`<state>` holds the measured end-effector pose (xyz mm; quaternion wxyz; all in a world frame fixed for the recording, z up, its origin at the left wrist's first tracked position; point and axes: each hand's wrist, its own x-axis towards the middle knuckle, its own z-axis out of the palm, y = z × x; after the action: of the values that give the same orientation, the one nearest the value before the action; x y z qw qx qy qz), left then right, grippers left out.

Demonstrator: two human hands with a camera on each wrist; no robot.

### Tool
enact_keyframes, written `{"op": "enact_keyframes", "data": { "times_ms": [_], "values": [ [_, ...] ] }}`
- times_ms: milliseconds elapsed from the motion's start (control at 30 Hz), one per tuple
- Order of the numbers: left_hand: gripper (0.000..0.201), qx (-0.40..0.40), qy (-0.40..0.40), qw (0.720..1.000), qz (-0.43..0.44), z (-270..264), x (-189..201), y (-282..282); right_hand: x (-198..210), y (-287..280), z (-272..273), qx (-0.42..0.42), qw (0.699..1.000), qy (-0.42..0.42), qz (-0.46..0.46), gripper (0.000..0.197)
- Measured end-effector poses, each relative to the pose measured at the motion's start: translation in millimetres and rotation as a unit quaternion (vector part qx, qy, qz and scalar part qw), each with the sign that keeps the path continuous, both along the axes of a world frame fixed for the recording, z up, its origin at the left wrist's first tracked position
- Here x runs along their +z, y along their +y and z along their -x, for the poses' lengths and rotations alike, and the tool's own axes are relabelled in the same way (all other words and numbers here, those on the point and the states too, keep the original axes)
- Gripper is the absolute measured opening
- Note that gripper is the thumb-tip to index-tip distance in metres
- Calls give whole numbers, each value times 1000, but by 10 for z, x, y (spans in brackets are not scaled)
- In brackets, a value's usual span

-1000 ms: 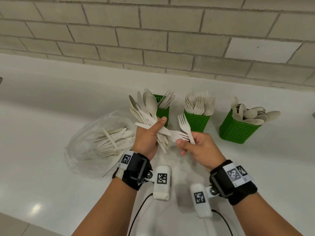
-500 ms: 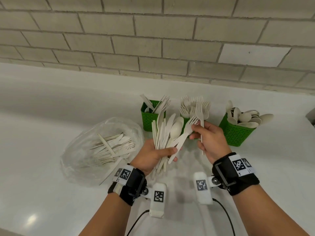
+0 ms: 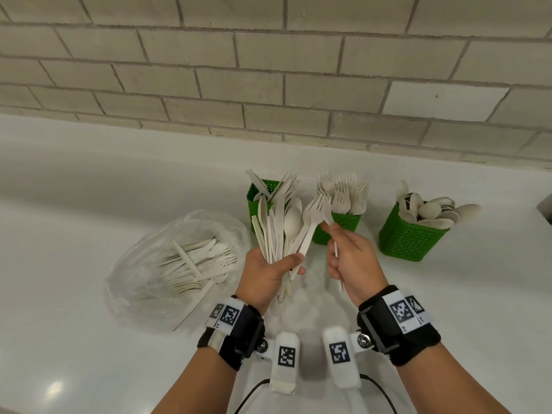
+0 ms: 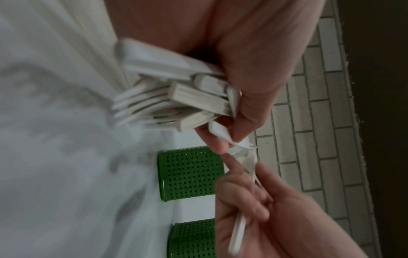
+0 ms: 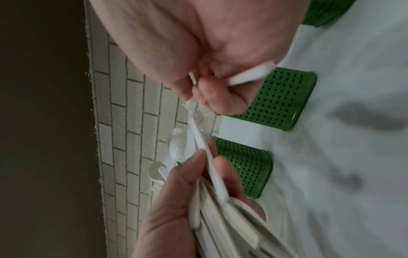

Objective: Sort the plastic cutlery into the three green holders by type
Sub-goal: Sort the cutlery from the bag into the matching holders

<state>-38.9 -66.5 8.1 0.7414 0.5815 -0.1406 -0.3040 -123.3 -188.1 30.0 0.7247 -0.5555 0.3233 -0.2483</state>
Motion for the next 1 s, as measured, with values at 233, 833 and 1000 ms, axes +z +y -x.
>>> {"op": "enact_keyframes", "data": {
  "times_ms": [233, 833, 1000],
  "values": [
    [16, -25, -56, 998, -6, 27, -27, 13, -10, 25, -83, 27, 998, 30, 54, 32],
    [14, -53, -31, 998, 4, 48, -23, -4, 30, -38, -82, 35, 991, 41, 119, 28],
    [11, -8, 6, 1000, -20, -42, -5, 53, 316, -461, -23, -11, 953, 74, 294, 26]
  ]
}}
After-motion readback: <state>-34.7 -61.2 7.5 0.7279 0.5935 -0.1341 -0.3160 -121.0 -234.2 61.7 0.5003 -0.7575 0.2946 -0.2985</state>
